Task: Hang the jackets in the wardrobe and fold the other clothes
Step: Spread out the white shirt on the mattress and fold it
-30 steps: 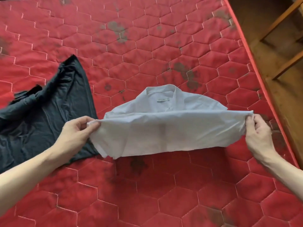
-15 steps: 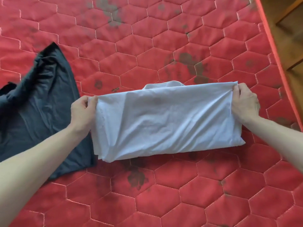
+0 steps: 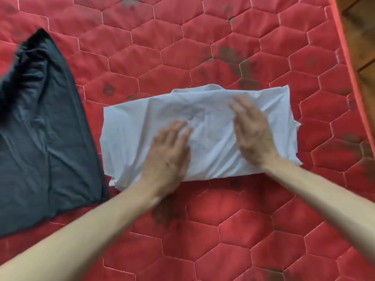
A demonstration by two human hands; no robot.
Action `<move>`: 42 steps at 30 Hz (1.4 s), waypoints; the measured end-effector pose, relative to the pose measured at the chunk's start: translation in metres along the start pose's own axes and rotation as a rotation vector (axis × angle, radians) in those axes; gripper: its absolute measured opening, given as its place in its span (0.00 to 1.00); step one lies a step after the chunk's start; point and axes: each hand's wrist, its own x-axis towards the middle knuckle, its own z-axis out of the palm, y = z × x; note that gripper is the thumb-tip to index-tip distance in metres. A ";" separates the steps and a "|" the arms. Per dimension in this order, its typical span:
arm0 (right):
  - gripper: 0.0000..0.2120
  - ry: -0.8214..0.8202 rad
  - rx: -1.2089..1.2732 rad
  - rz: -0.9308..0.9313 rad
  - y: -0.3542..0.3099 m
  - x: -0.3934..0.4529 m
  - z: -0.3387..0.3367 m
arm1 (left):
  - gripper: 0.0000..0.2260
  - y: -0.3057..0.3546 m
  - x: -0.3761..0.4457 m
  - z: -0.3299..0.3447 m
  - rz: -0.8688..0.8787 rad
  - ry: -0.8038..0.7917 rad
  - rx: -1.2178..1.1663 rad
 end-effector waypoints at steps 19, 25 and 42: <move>0.30 -0.112 -0.269 0.544 0.085 -0.016 0.004 | 0.31 -0.112 0.008 0.012 -0.180 -0.143 0.334; 0.31 -0.171 -0.243 0.573 0.092 -0.035 -0.009 | 0.29 -0.110 -0.007 0.000 -0.160 -0.141 0.332; 0.38 0.282 0.266 1.067 0.049 -0.077 -0.025 | 0.29 -0.044 -0.077 -0.006 -0.135 -0.211 0.308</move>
